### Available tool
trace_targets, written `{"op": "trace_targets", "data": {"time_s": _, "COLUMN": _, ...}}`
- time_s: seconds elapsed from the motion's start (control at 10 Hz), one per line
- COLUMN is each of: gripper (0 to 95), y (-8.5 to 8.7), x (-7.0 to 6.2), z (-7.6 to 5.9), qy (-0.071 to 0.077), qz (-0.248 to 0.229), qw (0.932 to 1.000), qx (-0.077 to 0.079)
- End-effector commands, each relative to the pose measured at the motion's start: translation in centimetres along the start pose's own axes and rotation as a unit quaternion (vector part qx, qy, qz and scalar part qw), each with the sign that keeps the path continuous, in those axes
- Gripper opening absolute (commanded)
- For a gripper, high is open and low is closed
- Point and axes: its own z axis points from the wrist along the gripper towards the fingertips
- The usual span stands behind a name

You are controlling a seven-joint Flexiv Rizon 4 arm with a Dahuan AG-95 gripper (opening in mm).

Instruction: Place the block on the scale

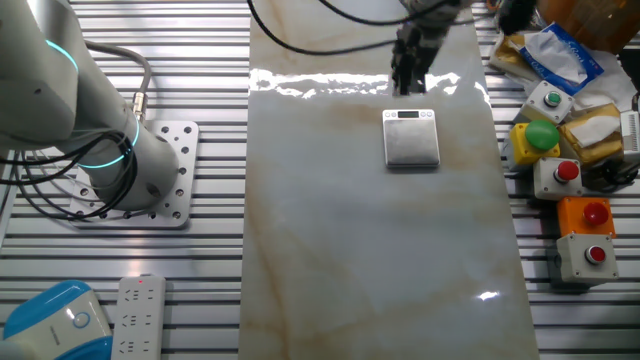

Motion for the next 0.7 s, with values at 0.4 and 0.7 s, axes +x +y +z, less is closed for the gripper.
{"op": "trace_targets", "data": {"time_s": 0.4, "gripper": 0.0, "y": 0.2, "x": 0.3, "z": -0.1, "qy": 0.001, "qz": -0.003, "qw": 0.9998, "qx": -0.021}}
{"op": "trace_targets", "data": {"time_s": 0.7, "gripper": 0.0, "y": 2.1, "x": -2.4, "z": -1.0, "qy": 0.003, "qz": -0.001, "qw": 0.9998, "qx": -0.017}}
